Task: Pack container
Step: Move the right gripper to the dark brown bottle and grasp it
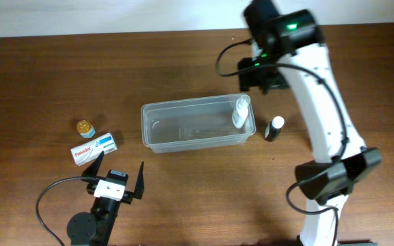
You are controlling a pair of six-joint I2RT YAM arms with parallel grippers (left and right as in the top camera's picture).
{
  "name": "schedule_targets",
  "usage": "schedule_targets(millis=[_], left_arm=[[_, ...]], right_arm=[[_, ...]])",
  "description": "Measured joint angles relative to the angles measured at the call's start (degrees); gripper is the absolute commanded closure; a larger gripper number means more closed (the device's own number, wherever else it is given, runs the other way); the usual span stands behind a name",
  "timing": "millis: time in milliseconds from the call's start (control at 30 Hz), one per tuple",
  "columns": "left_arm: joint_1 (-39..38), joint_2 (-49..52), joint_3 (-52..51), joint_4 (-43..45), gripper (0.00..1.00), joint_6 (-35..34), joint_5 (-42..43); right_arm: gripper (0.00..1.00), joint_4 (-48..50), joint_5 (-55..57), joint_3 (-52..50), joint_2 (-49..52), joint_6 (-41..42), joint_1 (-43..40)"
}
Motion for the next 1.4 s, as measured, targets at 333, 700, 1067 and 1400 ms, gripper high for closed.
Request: schedule_targets(millis=[333,700,1067,1400], left_arm=[[0.0,0.0,0.0,0.0,0.01,0.0,0.0],[0.0,0.0,0.0,0.0,0.01,0.0,-0.02],[0.0,0.0,0.0,0.0,0.0,0.0,-0.02],[0.0,0.0,0.0,0.0,0.0,0.0,-0.02]], right_arm=[[0.32,1.51,-3.98,-14.32,-1.09,-1.62,-7.45],[0.33,10.86,-4.83,-28.85,-1.09,-0.94,-9.16],[0.37,19.3,-5.03,-37.64,-1.09,1.99,-9.97],[0.57,22.4,-5.03,-39.82,-1.09,3.54,-11.65]])
